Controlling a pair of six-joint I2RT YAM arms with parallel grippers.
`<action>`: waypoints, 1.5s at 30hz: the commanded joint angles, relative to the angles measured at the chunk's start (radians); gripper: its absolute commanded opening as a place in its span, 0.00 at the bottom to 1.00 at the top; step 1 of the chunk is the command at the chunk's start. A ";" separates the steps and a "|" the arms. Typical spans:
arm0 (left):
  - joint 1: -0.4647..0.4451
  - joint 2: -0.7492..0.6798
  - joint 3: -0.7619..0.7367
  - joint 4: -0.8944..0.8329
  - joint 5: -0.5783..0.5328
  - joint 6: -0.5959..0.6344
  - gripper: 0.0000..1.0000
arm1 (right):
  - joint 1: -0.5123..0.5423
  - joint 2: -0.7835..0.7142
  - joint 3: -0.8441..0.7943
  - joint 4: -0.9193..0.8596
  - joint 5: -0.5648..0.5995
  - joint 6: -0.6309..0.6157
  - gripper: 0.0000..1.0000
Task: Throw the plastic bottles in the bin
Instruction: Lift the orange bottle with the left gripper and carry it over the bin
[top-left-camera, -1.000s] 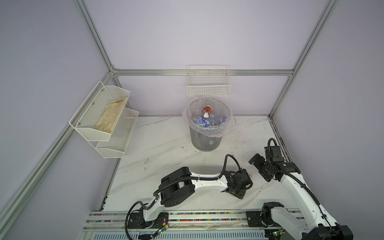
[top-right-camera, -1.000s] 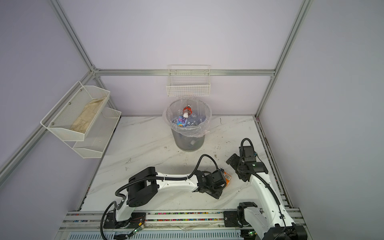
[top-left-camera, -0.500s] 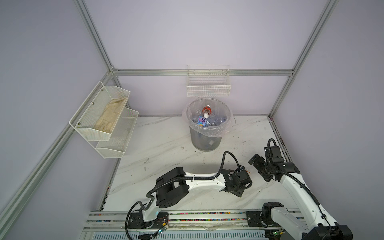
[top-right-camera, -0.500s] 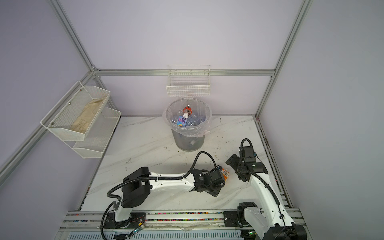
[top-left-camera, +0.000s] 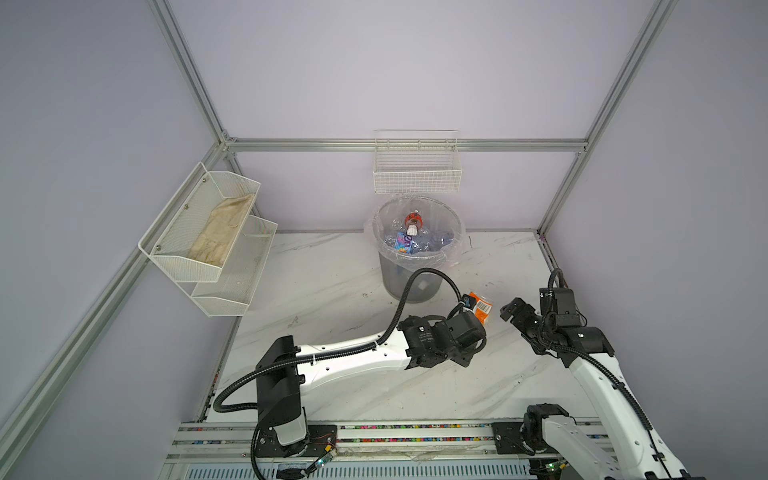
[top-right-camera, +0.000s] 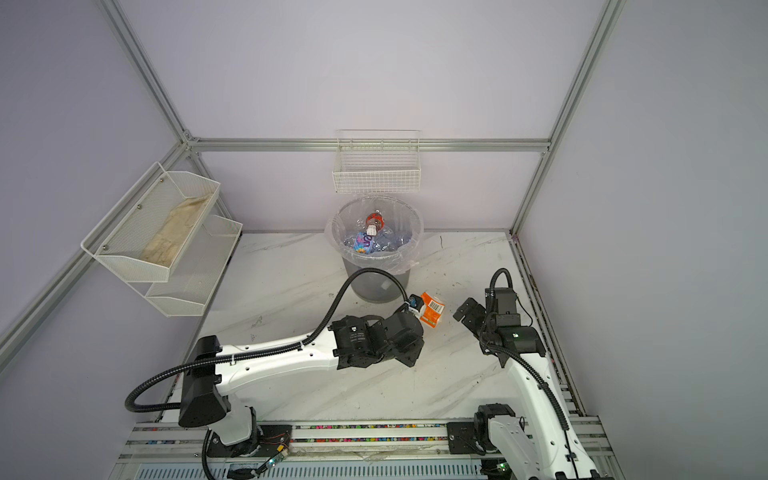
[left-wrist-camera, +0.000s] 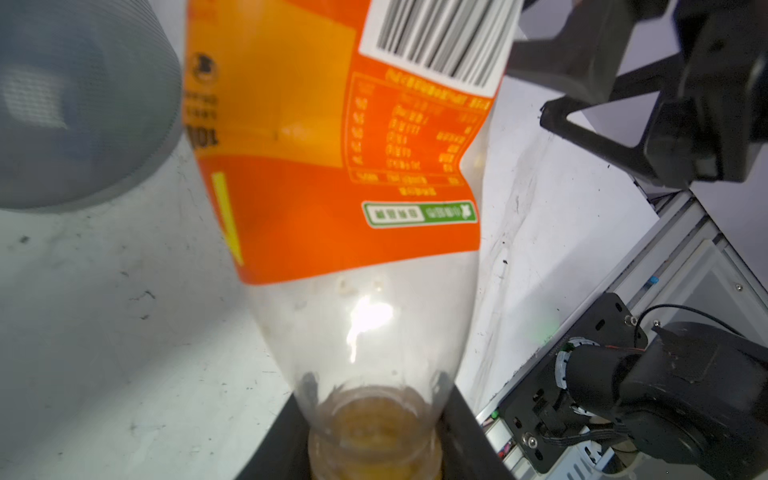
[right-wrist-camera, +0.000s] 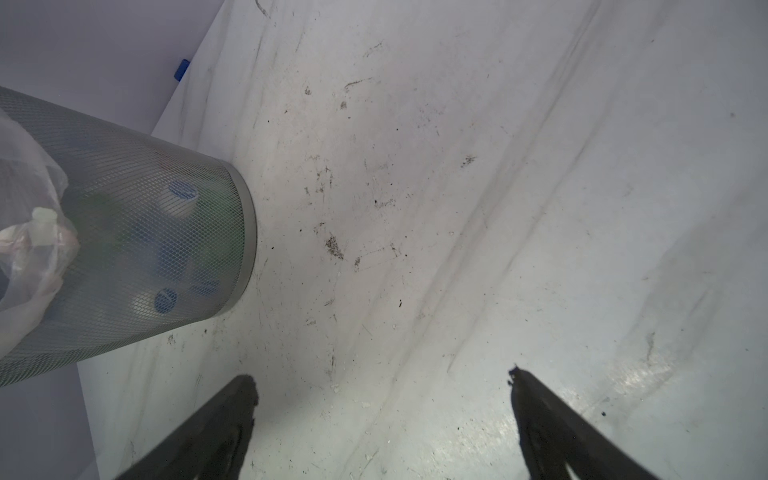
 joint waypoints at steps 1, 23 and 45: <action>0.004 -0.098 -0.012 -0.005 -0.108 0.085 0.14 | 0.000 -0.021 0.023 0.017 -0.038 -0.029 0.97; 0.059 -0.317 0.211 -0.053 -0.314 0.373 0.14 | 0.000 -0.103 -0.047 0.121 -0.218 -0.076 0.92; 0.058 -0.424 0.320 0.032 -0.364 0.553 0.13 | 0.000 -0.121 -0.082 0.147 -0.260 -0.078 0.89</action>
